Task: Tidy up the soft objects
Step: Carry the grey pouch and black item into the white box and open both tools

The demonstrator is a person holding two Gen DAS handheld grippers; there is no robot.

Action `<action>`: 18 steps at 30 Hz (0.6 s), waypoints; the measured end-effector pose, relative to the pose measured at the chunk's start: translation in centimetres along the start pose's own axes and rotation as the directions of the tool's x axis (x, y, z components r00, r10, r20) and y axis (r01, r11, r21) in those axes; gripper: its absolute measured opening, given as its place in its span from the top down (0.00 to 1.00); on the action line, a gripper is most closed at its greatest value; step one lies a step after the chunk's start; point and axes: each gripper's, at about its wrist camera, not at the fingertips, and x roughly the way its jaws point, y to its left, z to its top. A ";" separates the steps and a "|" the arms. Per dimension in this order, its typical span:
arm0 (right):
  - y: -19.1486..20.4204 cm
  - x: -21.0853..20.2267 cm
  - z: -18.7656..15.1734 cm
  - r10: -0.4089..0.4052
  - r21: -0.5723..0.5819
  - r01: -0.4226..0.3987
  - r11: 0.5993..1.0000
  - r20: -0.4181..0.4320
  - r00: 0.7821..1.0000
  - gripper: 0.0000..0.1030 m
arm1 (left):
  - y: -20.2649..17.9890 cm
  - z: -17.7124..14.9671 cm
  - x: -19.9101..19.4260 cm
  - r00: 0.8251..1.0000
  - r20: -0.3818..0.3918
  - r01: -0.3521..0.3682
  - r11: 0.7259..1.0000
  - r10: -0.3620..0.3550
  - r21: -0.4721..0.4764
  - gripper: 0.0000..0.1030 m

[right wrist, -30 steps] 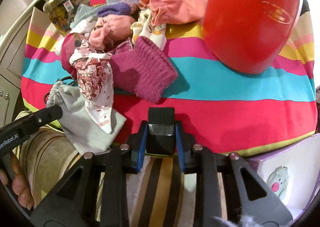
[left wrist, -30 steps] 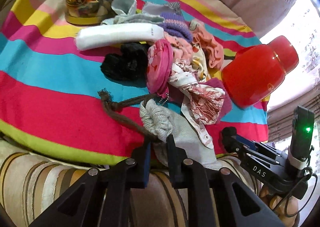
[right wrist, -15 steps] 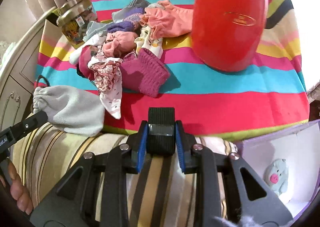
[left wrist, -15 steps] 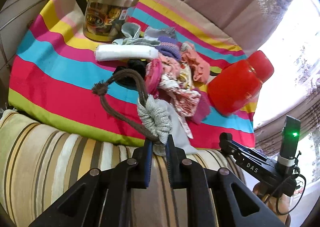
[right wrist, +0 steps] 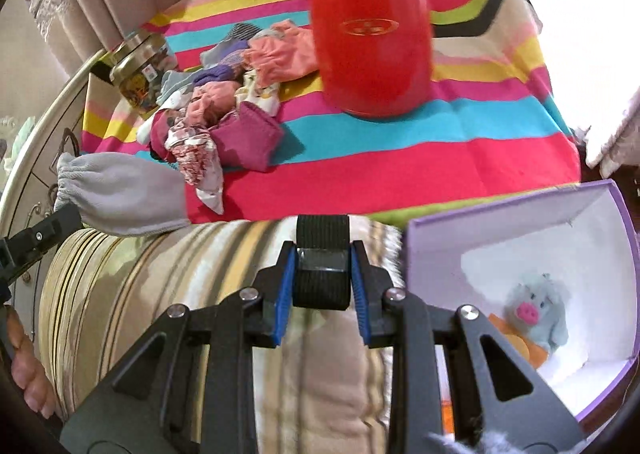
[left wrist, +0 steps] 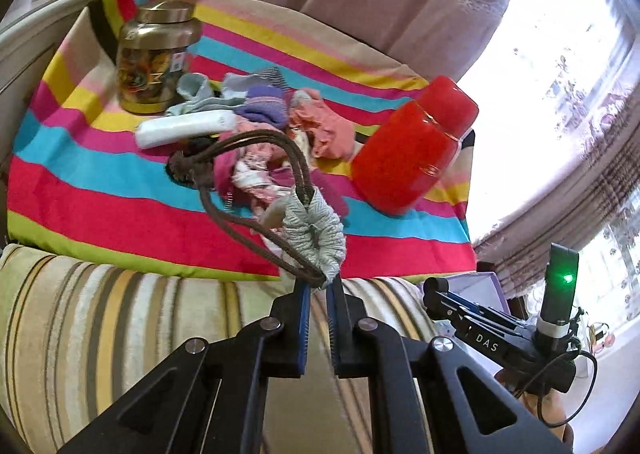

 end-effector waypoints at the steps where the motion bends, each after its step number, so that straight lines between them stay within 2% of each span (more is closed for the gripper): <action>1: -0.4 -0.3 -0.2 -0.002 0.008 0.002 1.000 0.003 1.000 0.70 | -0.6 -0.1 0.0 1.000 -0.001 0.004 1.000 -0.004 0.012 0.92; 7: -3.7 -2.0 -1.4 -0.029 0.064 0.028 0.998 0.024 0.999 0.70 | -3.9 -0.2 -0.4 0.999 0.003 0.045 0.995 -0.045 0.091 0.92; 11: -6.3 -3.6 -2.1 -0.058 0.110 0.053 0.993 0.043 0.997 0.70 | -7.0 -0.3 -0.8 0.995 0.003 0.102 0.983 -0.104 0.155 0.92; 18: -10.5 -6.3 -3.2 -0.126 0.188 0.111 0.976 0.070 0.990 0.70 | -12.4 -1.5 -0.4 0.968 -0.051 0.252 0.938 -0.247 0.238 0.92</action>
